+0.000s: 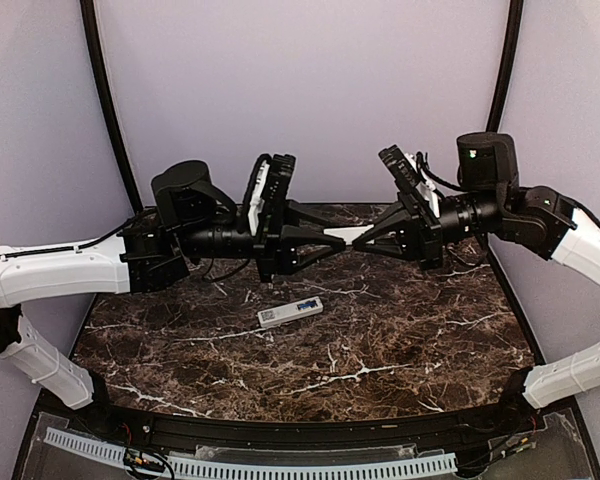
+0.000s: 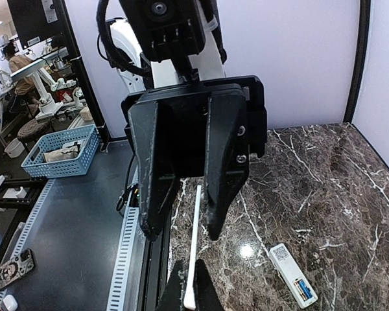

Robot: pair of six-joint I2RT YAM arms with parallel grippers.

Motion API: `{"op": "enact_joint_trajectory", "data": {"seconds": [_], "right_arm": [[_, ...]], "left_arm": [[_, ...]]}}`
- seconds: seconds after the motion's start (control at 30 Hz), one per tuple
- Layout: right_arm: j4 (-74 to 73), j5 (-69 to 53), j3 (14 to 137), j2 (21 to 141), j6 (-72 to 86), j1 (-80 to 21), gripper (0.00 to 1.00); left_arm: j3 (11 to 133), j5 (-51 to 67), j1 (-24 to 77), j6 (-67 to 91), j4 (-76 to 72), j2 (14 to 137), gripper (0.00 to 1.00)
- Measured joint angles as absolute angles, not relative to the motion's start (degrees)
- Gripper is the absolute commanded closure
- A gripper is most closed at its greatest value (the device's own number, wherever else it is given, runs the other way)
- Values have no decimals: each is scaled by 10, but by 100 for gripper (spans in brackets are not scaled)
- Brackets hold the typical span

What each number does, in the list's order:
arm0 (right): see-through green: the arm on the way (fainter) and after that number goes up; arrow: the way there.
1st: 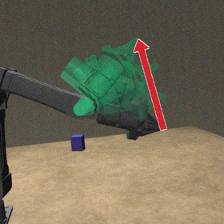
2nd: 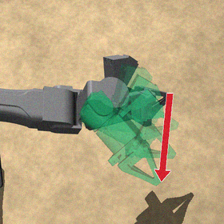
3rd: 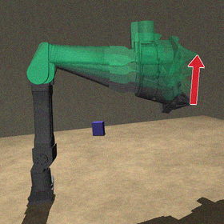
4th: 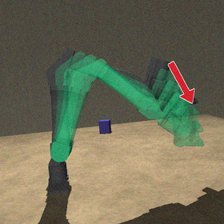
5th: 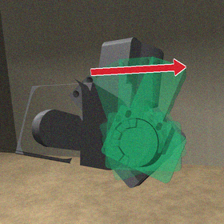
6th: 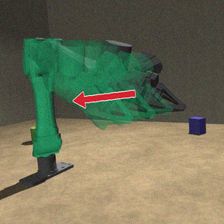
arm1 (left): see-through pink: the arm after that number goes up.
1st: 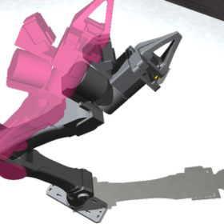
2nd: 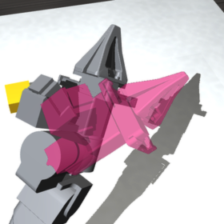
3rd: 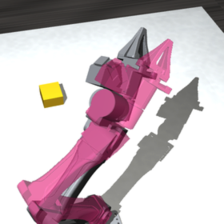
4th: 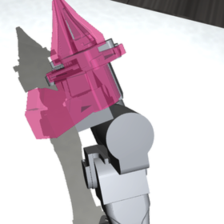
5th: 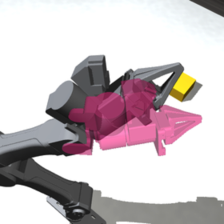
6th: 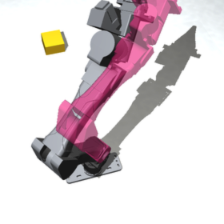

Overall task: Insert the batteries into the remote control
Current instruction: Pass from the right arm to the left, then pass from the left arm to the right

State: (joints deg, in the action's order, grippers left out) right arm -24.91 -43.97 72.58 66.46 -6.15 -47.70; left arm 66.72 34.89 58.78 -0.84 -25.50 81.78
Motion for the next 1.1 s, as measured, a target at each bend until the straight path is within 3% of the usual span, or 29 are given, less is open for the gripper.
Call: {"op": "enact_joint_trajectory", "data": {"seconds": [0.4, 0.43, 0.5, 0.57, 0.63, 0.93, 1.1], "right_arm": [[-250, -446, 726, 665, -67, -477, 100], [-251, -445, 726, 665, -68, -477, 96], [-253, -443, 726, 664, -70, -477, 74], [-256, -438, 726, 664, -68, -477, 65], [-256, -432, 726, 662, -67, -477, 62], [-220, -429, 714, 639, -52, -477, 99], [-215, -434, 712, 641, -44, -477, 100]], "left_arm": [[675, 347, 588, -13, -233, 823, 100], [675, 345, 588, -14, -232, 823, 100], [675, 344, 588, -13, -231, 823, 100], [675, 342, 588, -14, -231, 823, 100], [675, 342, 588, -15, -231, 823, 100], [675, 340, 588, -15, -231, 823, 100], [675, 345, 588, -13, -233, 823, 100]]}}
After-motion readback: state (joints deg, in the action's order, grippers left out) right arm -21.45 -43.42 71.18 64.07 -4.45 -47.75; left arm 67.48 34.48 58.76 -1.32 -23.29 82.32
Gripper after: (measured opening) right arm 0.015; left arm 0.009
